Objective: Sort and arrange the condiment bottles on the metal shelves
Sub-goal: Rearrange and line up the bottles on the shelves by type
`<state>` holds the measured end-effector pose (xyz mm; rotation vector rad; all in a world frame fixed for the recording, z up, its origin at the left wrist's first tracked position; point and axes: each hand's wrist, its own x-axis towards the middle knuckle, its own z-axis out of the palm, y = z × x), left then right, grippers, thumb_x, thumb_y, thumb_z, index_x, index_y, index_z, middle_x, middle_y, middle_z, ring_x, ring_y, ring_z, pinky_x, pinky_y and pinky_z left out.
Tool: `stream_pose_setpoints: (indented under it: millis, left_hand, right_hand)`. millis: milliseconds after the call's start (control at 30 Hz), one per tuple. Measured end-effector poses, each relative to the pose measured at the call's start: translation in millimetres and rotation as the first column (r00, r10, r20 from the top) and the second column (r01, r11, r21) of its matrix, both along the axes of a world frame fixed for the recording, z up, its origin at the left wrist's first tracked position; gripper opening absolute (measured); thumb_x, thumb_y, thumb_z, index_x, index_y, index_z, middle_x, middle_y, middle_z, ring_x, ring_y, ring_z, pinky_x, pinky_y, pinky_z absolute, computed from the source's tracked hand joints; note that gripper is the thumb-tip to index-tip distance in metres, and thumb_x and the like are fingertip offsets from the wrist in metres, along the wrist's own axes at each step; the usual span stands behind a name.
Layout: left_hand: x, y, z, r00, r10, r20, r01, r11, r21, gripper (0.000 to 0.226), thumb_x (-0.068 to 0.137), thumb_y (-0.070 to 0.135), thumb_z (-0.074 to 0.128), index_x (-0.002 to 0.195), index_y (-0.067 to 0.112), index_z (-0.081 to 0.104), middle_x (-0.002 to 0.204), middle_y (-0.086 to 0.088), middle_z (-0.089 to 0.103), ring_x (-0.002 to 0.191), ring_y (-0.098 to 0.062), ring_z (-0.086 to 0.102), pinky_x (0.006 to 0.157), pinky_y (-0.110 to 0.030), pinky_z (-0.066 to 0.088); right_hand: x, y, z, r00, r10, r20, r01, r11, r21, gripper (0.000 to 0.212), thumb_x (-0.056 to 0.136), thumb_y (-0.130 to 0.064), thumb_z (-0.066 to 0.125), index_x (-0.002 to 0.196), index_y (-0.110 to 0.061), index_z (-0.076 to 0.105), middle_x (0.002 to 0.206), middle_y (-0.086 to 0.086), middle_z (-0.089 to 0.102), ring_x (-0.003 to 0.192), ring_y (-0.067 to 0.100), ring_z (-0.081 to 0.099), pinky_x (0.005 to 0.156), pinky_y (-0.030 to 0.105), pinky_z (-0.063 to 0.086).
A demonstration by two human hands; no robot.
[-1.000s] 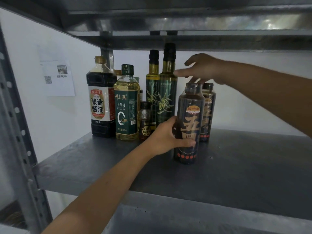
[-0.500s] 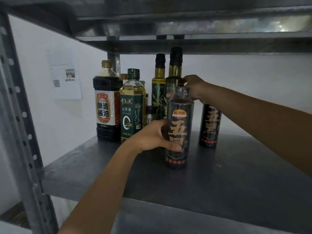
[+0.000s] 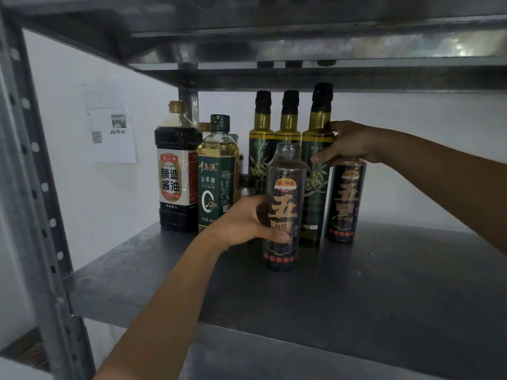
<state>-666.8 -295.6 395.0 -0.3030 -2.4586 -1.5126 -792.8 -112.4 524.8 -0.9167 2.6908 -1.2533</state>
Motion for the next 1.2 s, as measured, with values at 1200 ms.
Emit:
stream_pose_setpoints:
  millis: [1200]
  left_hand:
    - [-14.1, 10.0, -20.1, 1.0, 0.01, -0.026, -0.01, 1.0, -0.008, 0.046, 0.076, 0.015, 0.077, 0.115, 0.025, 0.056, 0.111, 0.011, 0.065, 0.103, 0.003, 0.059, 0.086, -0.013, 0.049]
  right_hand:
    - [66.1, 13.8, -115.3, 0.928, -0.161, -0.335, -0.006, 0.895, -0.447, 0.036, 0.09, -0.033, 0.059, 0.122, -0.021, 0.049, 0.103, -0.018, 0.056, 0.091, -0.008, 0.053, 0.074, 0.008, 0.043]
